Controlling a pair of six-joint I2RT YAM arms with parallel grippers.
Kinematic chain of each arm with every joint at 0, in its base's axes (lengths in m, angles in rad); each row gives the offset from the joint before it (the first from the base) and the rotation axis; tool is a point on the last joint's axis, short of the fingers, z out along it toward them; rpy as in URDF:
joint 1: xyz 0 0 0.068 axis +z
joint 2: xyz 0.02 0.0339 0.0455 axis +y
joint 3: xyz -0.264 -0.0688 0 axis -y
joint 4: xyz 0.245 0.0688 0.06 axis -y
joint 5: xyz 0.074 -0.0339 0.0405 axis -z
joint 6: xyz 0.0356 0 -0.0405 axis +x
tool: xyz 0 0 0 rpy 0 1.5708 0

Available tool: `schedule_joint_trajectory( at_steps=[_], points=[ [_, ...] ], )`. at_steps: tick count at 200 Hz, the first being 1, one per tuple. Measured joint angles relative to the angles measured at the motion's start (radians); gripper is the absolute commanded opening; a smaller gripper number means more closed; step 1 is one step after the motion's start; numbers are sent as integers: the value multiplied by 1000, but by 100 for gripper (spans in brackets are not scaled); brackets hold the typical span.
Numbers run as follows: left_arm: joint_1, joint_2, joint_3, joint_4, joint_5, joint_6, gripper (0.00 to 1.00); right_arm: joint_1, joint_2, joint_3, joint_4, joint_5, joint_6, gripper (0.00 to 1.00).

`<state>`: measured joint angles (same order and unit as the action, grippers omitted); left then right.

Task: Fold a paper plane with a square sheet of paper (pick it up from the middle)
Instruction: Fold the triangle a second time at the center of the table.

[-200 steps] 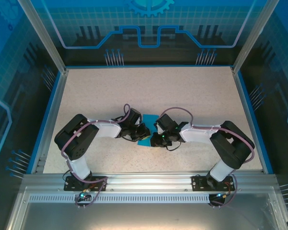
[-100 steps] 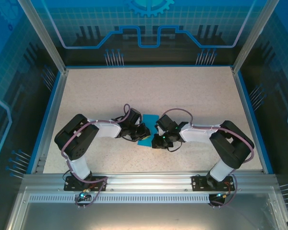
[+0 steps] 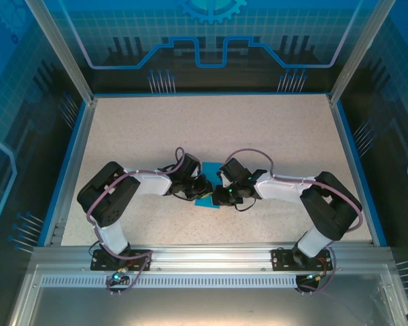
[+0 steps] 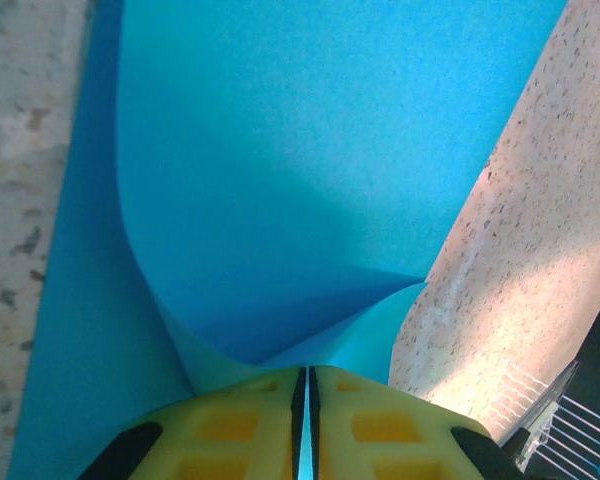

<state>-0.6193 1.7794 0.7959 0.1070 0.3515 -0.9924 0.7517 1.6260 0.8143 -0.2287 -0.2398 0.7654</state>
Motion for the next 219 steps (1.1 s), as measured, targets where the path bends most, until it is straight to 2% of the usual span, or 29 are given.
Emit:
schedule_joint_trajectory(
  at_steps=[38,79,98,146,219],
  points=[
    [0,0,0,2,0,0,17,0,38,0,-11,6,0,16],
    [-1,-19,-5,13,1,-2,29,-1,42,-1,-10,15,1,15],
    [-1,-40,-21,37,8,-2,30,-2,42,-3,-10,15,2,14],
    [-1,-53,-54,100,39,-4,24,-8,42,-5,-10,14,9,13],
    [-1,-8,-56,107,42,-4,16,-15,9,-10,-2,1,15,13]
  ],
)
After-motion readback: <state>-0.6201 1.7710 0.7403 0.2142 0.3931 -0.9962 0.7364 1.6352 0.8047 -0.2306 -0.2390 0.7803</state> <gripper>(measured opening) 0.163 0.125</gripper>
